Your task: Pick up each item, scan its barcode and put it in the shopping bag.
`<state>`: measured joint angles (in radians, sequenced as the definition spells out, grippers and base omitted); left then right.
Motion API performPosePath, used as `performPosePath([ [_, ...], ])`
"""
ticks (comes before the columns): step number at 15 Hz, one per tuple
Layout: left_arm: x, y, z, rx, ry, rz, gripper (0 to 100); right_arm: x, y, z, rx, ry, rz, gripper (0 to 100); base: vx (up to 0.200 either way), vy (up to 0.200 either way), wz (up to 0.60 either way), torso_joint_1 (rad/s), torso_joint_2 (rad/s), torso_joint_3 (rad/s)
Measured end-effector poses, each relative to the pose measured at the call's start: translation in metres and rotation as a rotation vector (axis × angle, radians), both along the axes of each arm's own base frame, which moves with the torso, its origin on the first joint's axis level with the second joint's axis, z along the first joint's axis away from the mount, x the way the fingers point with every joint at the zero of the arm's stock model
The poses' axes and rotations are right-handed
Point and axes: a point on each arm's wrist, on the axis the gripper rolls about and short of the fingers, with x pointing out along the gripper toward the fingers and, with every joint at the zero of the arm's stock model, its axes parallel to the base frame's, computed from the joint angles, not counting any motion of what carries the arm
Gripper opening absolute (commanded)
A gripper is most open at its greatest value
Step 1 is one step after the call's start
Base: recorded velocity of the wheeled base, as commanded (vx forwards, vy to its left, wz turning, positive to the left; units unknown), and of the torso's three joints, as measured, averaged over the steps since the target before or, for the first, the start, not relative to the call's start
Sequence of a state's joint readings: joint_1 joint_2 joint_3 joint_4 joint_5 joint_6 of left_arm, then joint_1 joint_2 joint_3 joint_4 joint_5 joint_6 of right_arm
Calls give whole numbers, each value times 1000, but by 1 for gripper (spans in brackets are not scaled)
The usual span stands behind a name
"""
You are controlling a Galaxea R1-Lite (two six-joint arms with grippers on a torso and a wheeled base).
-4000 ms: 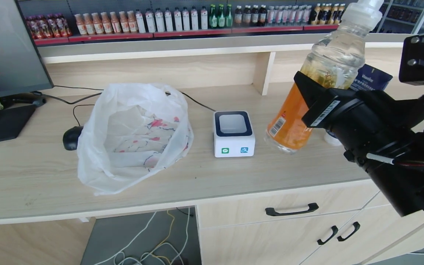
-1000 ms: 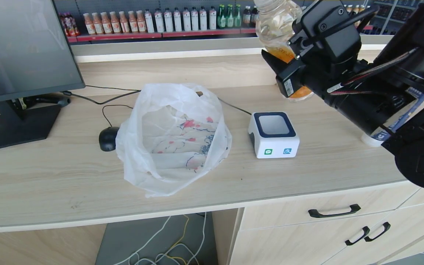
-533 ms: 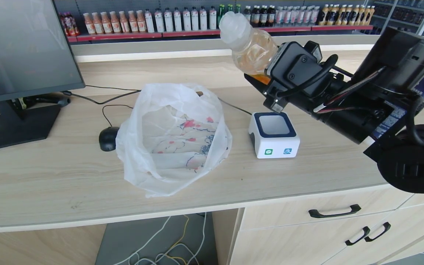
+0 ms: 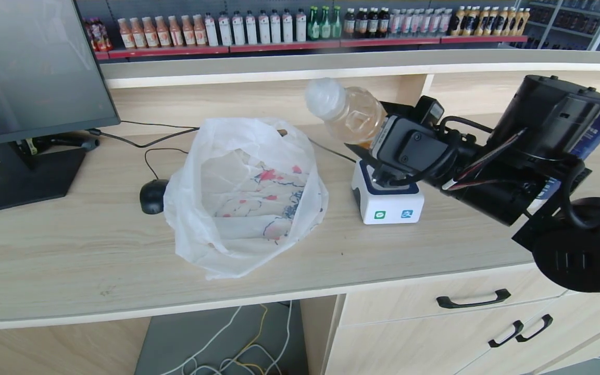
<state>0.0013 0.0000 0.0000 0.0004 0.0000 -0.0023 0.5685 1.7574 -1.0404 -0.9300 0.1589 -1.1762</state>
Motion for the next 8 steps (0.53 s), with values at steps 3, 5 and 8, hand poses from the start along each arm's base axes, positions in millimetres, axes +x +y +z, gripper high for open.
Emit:
performPosePath([
  [3, 0, 0, 0, 0, 0, 0, 100, 2, -5, -7, -39, -1, 12, 0, 0, 0, 0, 0, 0, 0],
  [5, 0, 0, 0, 0, 0, 0, 100, 3, -7, -9, -45, 1, 7, 0, 0, 0, 0, 0, 0, 0],
  [8, 0, 0, 0, 0, 0, 0, 100, 3, -9, -10, -49, 7, 1, 0, 0, 0, 0, 0, 0, 0],
])
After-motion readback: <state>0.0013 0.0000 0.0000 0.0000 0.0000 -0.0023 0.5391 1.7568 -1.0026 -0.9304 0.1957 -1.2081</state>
